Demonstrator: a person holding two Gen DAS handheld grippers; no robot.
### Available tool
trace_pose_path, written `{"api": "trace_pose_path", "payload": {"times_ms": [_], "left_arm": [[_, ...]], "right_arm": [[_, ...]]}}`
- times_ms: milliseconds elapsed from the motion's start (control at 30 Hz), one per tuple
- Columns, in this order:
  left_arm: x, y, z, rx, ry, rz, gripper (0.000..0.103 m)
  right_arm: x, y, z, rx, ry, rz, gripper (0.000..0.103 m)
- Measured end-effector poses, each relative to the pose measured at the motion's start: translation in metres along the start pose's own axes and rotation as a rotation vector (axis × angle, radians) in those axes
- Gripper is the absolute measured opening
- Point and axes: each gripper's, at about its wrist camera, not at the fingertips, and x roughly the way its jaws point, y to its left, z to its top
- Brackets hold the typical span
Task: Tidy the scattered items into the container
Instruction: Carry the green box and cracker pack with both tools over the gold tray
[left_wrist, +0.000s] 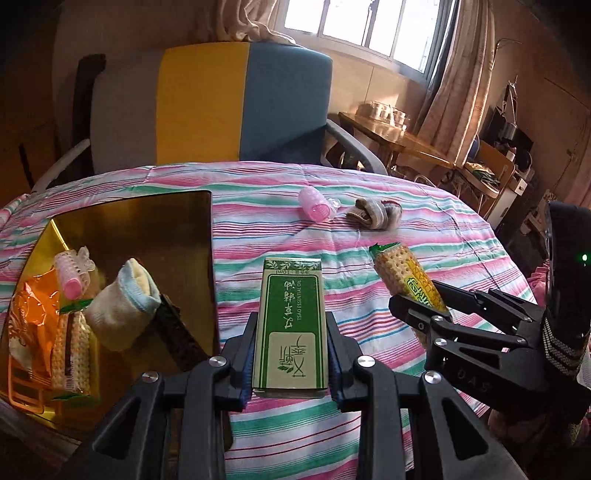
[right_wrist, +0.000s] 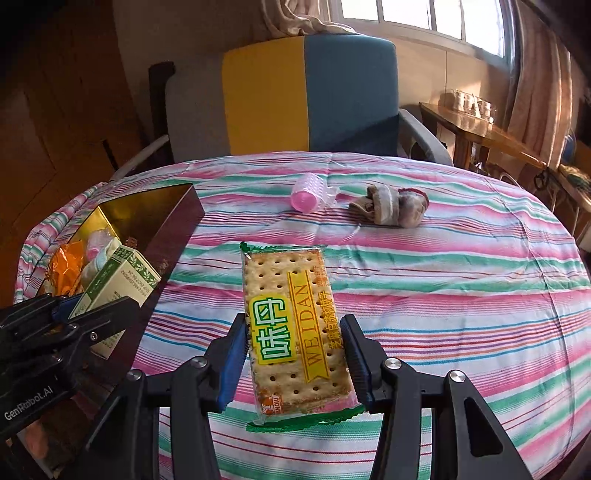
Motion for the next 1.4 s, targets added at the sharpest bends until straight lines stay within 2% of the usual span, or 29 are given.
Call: {"api": "trace_pose_path", "payload": {"times_ms": [500, 867, 1167, 1400], "left_arm": [[-0.049, 0.093, 0.000, -0.167, -0.086, 0.175, 0.031], [-0.054, 0.157, -0.007, -0.242, -0.068, 0.294, 0.031], [-0.037, 0.176, -0.005, -0.233, -0.048, 0.352, 0.031], [-0.025, 0.181, -0.007, -0.239, -0.029, 0.360, 0.031]], "right_arm": [[0.002, 0.104, 0.034, -0.175, -0.069, 0.094, 0.050], [0.016, 0.181, 0.046, -0.297, -0.071, 0.151, 0.050], [0.037, 0.203, 0.049, -0.308, -0.039, 0.157, 0.050], [0.051, 0.208, 0.050, -0.312, -0.013, 0.150, 0.050]]}}
